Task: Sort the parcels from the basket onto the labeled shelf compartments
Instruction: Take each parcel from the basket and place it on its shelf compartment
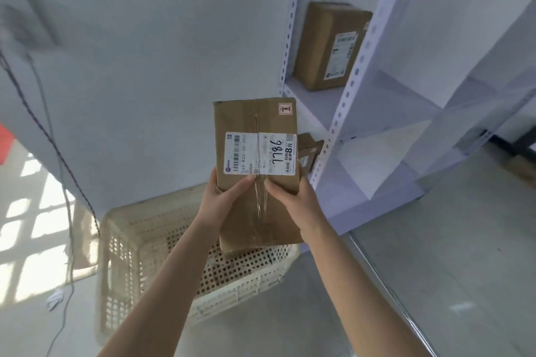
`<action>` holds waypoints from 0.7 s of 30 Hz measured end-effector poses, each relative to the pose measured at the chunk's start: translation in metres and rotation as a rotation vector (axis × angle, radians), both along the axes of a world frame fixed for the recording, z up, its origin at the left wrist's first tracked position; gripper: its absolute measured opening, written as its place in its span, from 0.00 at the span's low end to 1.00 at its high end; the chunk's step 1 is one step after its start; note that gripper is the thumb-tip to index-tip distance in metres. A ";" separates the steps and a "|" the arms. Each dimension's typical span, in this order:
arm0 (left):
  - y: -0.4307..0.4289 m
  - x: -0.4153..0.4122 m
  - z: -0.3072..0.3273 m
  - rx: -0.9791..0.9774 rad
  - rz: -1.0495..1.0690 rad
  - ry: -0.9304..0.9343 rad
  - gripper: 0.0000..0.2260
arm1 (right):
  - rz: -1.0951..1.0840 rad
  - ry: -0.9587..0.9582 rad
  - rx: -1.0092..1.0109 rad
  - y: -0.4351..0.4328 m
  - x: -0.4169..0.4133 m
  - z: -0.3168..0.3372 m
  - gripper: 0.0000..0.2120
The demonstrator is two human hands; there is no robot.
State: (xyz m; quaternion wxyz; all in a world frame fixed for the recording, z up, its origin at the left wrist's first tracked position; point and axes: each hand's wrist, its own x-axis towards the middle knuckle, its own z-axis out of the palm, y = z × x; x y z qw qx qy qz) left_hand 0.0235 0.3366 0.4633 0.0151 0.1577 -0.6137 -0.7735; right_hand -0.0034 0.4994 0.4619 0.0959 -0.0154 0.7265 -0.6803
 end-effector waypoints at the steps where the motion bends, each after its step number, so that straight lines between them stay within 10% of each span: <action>1: 0.010 0.000 0.005 0.001 -0.006 0.008 0.26 | -0.009 0.019 -0.006 0.010 0.002 0.004 0.31; 21: 0.286 0.045 0.059 -0.043 -0.058 0.196 0.26 | -0.043 0.233 -0.065 0.288 0.050 0.057 0.29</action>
